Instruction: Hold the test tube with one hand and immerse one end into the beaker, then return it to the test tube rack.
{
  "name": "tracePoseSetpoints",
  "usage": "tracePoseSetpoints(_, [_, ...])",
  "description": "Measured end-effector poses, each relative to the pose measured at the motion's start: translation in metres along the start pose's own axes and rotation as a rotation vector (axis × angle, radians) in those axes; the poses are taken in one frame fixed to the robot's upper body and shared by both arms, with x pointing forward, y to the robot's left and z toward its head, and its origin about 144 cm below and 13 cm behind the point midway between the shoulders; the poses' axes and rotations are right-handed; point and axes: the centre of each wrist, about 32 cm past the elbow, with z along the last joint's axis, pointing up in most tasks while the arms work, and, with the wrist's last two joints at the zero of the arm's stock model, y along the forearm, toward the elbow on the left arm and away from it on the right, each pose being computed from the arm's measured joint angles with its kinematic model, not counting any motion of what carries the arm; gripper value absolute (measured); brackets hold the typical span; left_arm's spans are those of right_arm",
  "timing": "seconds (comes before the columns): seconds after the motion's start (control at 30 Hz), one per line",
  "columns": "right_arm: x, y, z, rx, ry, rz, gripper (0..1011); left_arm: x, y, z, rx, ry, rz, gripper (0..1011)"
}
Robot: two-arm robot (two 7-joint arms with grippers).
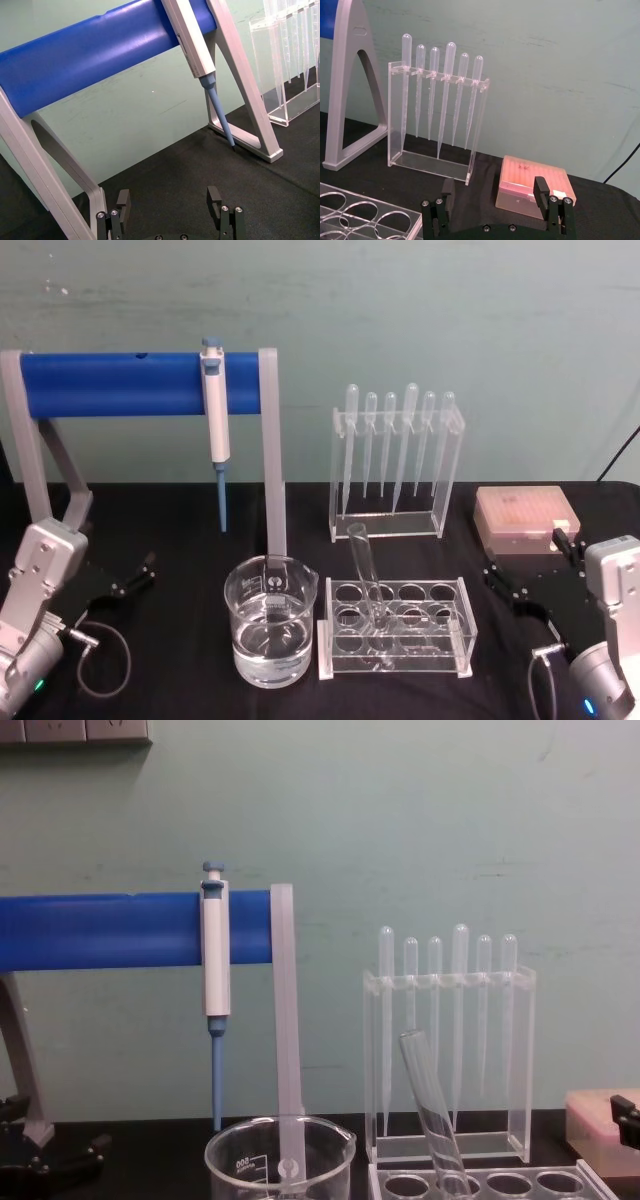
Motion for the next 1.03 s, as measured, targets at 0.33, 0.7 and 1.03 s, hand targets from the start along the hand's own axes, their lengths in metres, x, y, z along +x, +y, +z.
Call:
tracePoseSetpoints(0.33, [0.0004, -0.0001, -0.0001, 0.0, 0.001, 0.001, 1002, 0.0, 0.0, 0.0, 0.0, 0.0, 0.0, 1000])
tracePoseSetpoints(0.7, [0.0003, -0.0001, -0.0001, 0.0, 0.004, 0.003, 1002, 0.0, 0.0, 0.0, 0.0, 0.0, 0.0, 1000])
tracePoseSetpoints(1.03, [0.0006, -0.0002, -0.0001, 0.001, 0.004, 0.003, 1002, 0.0, 0.0, 0.0, 0.0, 0.0, 0.0, 1000])
